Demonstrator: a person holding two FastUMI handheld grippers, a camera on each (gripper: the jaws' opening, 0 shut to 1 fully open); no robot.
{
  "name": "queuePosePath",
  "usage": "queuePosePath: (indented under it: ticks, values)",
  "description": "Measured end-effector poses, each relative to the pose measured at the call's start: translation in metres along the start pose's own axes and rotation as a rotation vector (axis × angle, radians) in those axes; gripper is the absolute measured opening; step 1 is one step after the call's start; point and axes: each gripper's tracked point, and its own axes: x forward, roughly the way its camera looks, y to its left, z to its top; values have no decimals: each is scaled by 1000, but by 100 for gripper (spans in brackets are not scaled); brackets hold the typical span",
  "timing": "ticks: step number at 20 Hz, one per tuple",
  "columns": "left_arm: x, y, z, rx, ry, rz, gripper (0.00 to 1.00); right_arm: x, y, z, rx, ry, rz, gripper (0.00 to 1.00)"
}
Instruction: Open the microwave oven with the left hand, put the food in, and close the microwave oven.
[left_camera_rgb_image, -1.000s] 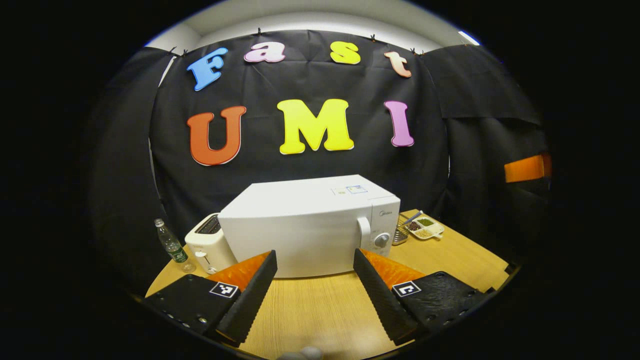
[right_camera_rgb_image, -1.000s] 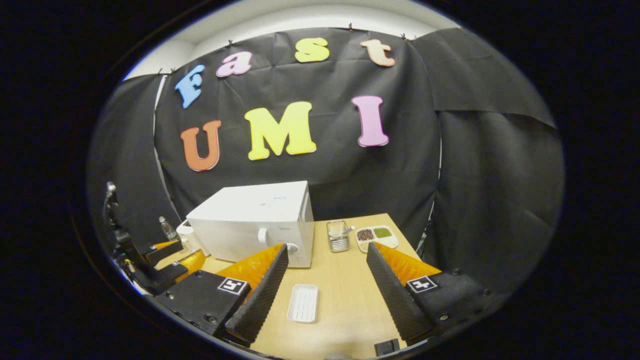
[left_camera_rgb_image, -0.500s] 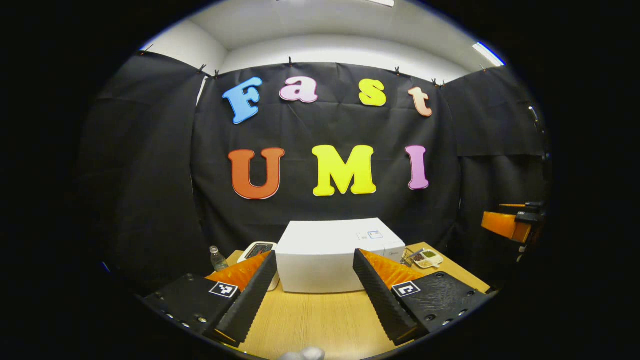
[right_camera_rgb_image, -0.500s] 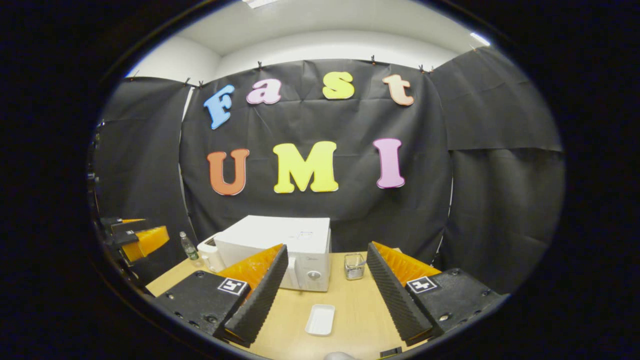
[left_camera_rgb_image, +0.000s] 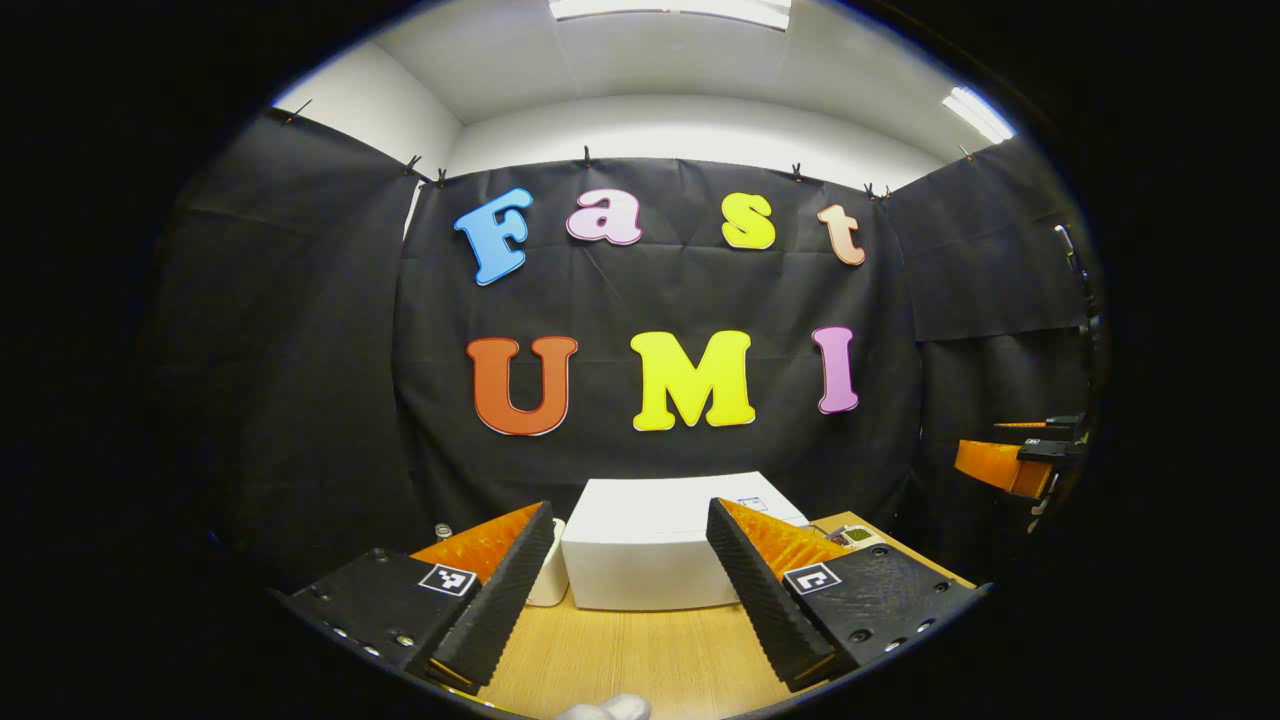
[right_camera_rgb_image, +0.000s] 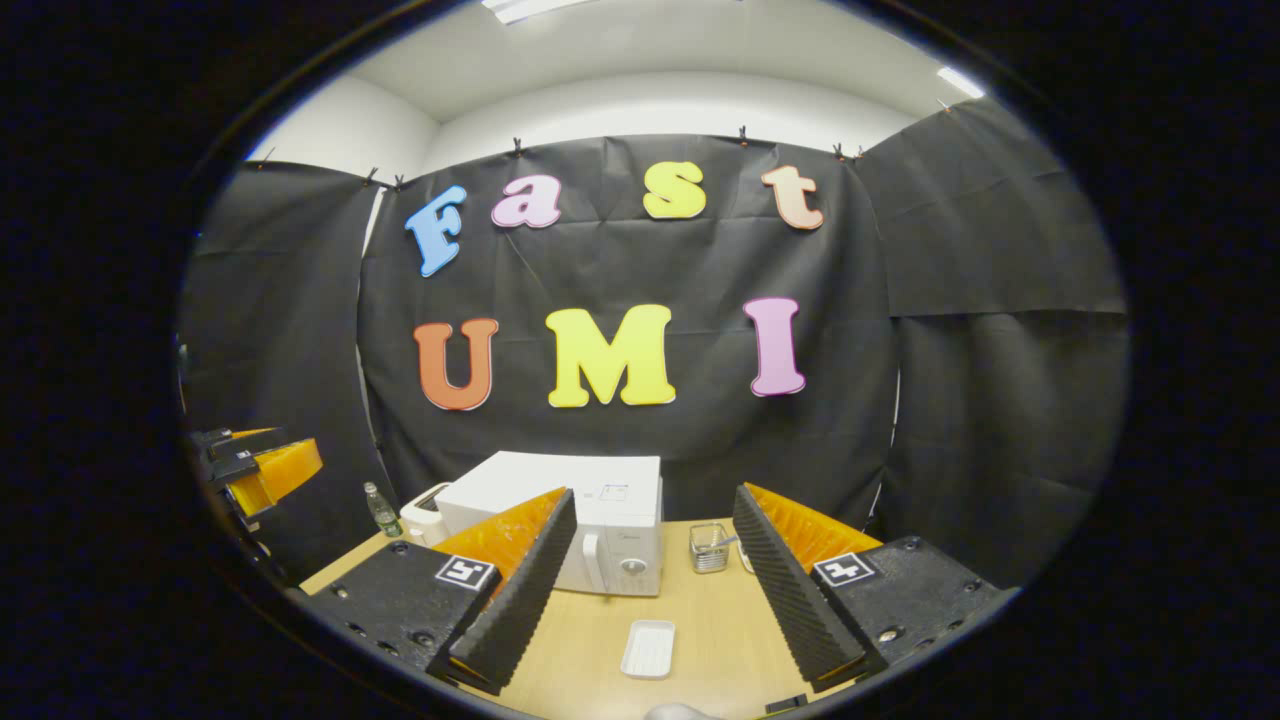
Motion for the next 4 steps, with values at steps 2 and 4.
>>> queuePosePath:
  ticks: [2, 4]
  values:
    - [0, -2, 5, -1, -13, -9, 96, -2, -1, 4, 1, -9, -3, 92]
    - [-1, -7, 7, 3, -20, -24, 95, -4, -3, 5, 5, -10, -8, 92]
